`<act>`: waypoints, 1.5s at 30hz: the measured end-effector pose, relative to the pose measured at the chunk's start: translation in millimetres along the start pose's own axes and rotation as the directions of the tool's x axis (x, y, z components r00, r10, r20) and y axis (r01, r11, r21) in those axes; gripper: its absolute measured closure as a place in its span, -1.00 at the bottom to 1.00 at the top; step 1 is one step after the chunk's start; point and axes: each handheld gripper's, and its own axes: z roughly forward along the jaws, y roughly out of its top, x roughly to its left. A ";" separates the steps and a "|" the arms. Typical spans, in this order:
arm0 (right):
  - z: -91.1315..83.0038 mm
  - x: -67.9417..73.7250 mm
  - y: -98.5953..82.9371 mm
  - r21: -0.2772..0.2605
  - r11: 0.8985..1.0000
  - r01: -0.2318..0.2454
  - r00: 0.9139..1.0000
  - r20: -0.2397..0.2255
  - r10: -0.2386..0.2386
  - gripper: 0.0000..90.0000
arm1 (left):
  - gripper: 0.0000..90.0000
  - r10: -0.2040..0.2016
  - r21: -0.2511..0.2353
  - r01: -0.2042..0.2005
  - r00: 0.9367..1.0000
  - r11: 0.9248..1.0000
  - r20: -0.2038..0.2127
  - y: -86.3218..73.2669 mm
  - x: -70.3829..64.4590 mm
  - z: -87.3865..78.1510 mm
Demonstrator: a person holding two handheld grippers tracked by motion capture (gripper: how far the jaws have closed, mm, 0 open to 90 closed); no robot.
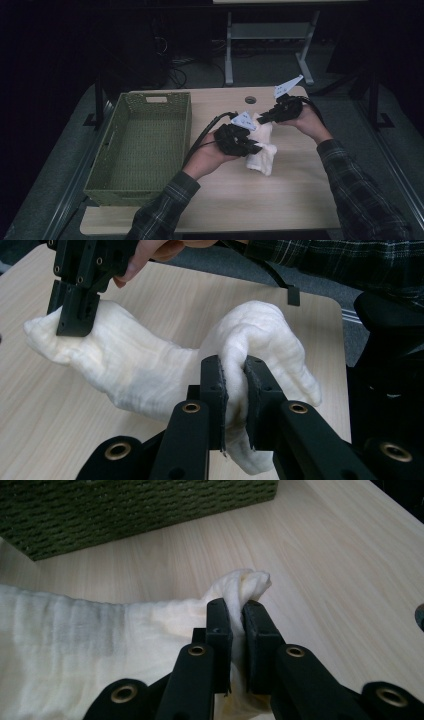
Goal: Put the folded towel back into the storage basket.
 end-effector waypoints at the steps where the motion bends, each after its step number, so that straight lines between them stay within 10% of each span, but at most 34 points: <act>1: 0.7 0.2 3.5 -0.003 1.000 0.001 1.000 0.000 -0.001 0.84 | 0.78 0.000 -0.002 0.000 1.000 1.000 -0.002 -0.8 0.8 -2.6; 24: 20.3 0.8 72.5 -0.021 0.999 0.030 1.000 0.001 -0.030 0.84 | 0.78 -0.035 -0.045 0.031 0.994 0.998 -0.101 -30.9 19.8 -78.1; 45: 76.7 18.5 146.5 -0.036 0.993 0.114 0.993 -0.032 -0.115 0.84 | 0.78 -0.111 -0.081 0.097 0.972 0.992 -0.207 -73.8 27.1 -141.9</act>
